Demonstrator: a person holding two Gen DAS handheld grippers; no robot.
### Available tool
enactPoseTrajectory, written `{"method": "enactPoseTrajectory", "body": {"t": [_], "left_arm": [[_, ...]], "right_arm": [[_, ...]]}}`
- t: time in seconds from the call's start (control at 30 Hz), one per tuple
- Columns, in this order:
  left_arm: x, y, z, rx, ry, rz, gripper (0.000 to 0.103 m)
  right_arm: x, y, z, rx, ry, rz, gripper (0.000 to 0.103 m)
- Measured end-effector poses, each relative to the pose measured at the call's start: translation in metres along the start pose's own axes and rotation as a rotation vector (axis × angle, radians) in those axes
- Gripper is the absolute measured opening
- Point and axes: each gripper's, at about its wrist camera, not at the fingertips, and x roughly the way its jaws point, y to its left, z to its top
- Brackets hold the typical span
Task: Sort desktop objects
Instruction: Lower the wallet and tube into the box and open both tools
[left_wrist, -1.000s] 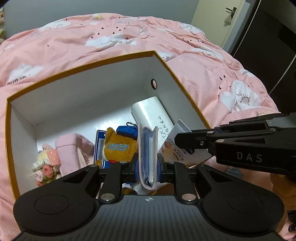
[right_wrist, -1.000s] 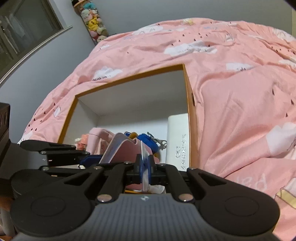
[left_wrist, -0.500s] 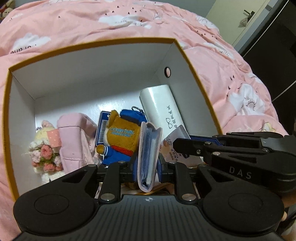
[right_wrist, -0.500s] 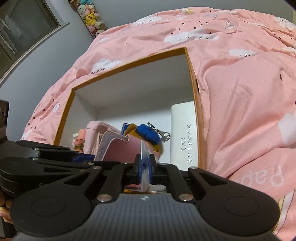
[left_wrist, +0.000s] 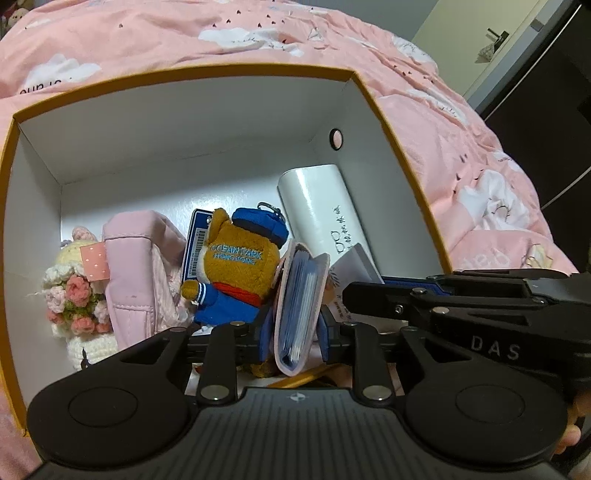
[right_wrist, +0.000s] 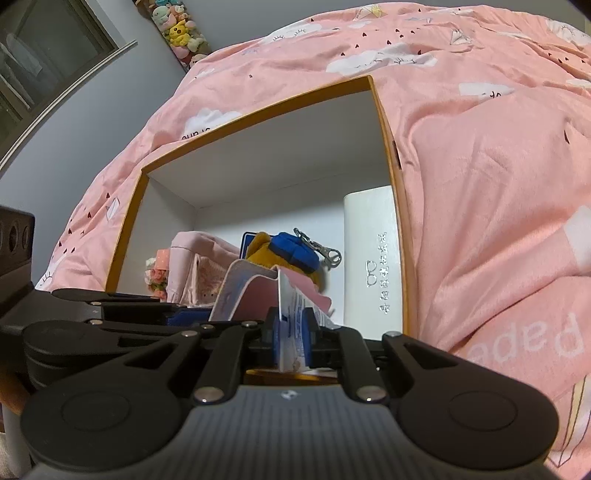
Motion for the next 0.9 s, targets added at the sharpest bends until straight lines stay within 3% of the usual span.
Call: {"method": "enactPoseTrajectory", "body": {"t": [0.23,0.4,0.53,0.77,0.9], "left_arm": [[-0.021,-0.002,-0.007,0.003,-0.057,0.003,0.036],[-0.042,-0.011,-0.017,0.027,-0.159,0.057,0.037],[-0.057,-0.013,-0.024,0.026,-0.218,0.066,0.047],[-0.072,-0.017,-0.034,0.029,-0.287,0.097,0.049],[-0.078,-0.022,-0.04,0.049,-0.329,0.129,0.052]], "right_arm": [[-0.009,0.003,-0.001,-0.006,-0.027,0.01,0.02],[-0.021,0.009,-0.006,-0.036,-0.078,0.019,0.029],[-0.029,0.016,-0.008,-0.076,-0.118,0.003,0.032],[-0.043,0.028,-0.016,-0.145,-0.191,-0.076,0.054],[-0.05,0.031,-0.021,-0.157,-0.227,-0.105,0.06]]}}
